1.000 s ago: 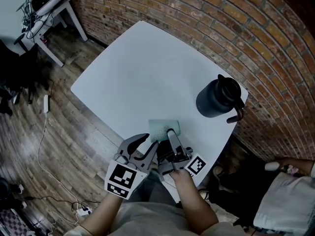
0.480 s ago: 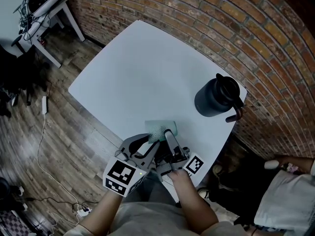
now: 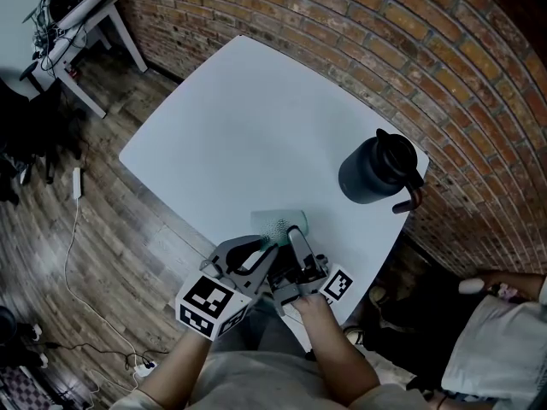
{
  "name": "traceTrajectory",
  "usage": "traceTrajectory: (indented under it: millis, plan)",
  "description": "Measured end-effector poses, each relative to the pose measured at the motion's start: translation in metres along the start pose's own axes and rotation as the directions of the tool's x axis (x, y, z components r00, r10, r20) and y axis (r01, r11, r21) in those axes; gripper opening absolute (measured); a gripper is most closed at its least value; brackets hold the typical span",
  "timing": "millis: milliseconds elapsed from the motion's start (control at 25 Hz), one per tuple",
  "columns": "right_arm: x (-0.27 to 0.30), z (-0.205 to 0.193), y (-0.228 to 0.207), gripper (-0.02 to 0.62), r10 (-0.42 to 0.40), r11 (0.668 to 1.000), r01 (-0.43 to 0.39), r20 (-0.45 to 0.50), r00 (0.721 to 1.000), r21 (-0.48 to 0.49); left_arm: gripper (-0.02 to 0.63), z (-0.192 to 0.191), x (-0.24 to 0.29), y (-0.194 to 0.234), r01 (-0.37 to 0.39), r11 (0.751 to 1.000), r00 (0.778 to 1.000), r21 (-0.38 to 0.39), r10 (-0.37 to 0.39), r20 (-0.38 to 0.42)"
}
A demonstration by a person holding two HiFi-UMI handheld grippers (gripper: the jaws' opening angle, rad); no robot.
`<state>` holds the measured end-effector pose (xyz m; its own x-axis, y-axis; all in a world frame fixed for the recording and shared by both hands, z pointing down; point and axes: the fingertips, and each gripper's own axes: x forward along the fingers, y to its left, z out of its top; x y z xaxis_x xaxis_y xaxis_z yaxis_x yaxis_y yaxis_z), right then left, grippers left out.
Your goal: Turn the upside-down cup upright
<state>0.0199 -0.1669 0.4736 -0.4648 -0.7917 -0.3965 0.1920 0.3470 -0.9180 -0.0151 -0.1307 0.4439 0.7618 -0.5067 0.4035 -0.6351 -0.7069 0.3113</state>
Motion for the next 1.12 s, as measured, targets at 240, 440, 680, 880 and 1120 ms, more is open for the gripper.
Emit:
traceTrajectory:
  millis: [240, 440, 680, 880, 1120]
  plan:
    - [-0.003, 0.001, -0.001, 0.308, 0.027, 1.0, -0.026, 0.002, 1.0, -0.012, 0.057, -0.002, 0.002, -0.006, 0.017, 0.999, 1.0, 0.045, -0.016, -0.024]
    - [-0.005, 0.0, -0.005, 0.308, 0.011, 1.0, -0.011, 0.002, 1.0, -0.022, 0.025, -0.005, 0.006, -0.013, 0.025, 0.996, 0.998, 0.091, -0.02, -0.052]
    - [-0.008, 0.002, -0.012, 0.308, -0.022, 0.999, 0.022, 0.013, 1.0, -0.023, 0.023, -0.009, 0.01, -0.009, 0.017, 0.994, 0.994, 0.11, -0.005, -0.109]
    - [-0.009, 0.005, -0.015, 0.308, -0.032, 0.999, 0.032, 0.038, 0.999, -0.004, 0.025, -0.009, 0.014, -0.008, 0.01, 0.994, 0.992, 0.109, 0.004, -0.128]
    - [-0.01, 0.008, -0.019, 0.308, -0.066, 0.997, 0.068, 0.054, 0.996, -0.028, 0.023, -0.009, 0.017, -0.006, -0.012, 0.992, 0.99, 0.122, 0.03, -0.141]
